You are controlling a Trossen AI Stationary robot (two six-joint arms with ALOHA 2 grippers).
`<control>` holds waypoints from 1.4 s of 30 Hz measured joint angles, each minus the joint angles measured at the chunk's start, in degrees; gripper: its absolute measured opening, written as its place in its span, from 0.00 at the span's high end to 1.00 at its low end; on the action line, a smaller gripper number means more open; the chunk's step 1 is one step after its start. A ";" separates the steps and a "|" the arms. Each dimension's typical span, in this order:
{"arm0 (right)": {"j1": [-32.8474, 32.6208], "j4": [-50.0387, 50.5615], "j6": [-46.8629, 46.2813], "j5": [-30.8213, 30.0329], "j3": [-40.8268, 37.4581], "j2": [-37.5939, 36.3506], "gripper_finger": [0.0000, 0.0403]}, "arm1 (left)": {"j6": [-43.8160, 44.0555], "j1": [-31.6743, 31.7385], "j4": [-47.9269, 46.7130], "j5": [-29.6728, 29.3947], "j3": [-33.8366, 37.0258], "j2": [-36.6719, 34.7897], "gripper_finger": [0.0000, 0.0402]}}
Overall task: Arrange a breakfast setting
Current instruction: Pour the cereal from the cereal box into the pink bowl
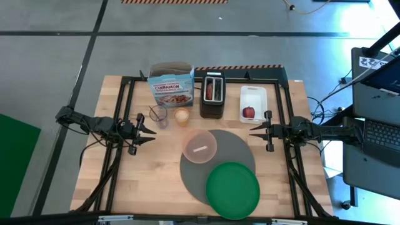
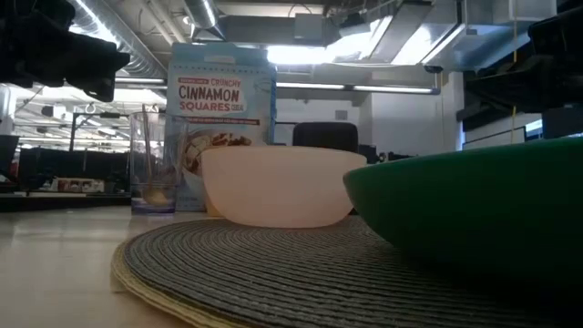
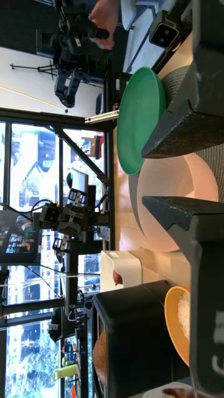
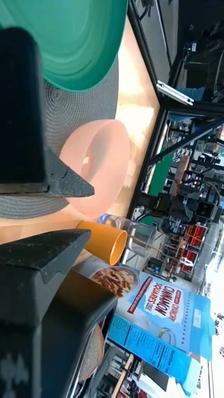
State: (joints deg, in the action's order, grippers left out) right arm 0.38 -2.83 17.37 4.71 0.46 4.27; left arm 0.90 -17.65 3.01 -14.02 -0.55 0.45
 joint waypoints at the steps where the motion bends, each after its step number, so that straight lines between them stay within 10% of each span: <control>1: 0.00 0.00 0.02 0.00 0.01 -0.02 0.84 | 0.00 -0.01 0.01 0.00 -0.01 0.00 0.75; 16: 0.00 -0.17 -0.89 0.42 0.00 -0.01 0.84 | -1.55 0.00 1.71 -0.03 0.01 0.01 0.75; 26: 0.00 -0.79 0.56 -1.78 -0.01 -0.01 0.84 | -2.08 0.00 21.26 -0.08 0.01 0.02 0.75; 33: 0.00 -5.44 0.98 -11.66 0.00 0.00 0.84 | -18.30 0.22 33.66 1.00 -0.96 0.02 0.75; 42: 0.00 -22.54 3.69 -12.53 0.01 -0.02 0.84 | -31.96 4.78 27.80 -1.45 -16.30 10.84 0.75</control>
State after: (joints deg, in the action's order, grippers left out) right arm 0.38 -25.37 21.06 -7.82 0.47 4.25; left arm -31.06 -12.87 30.81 -15.47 -16.84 11.30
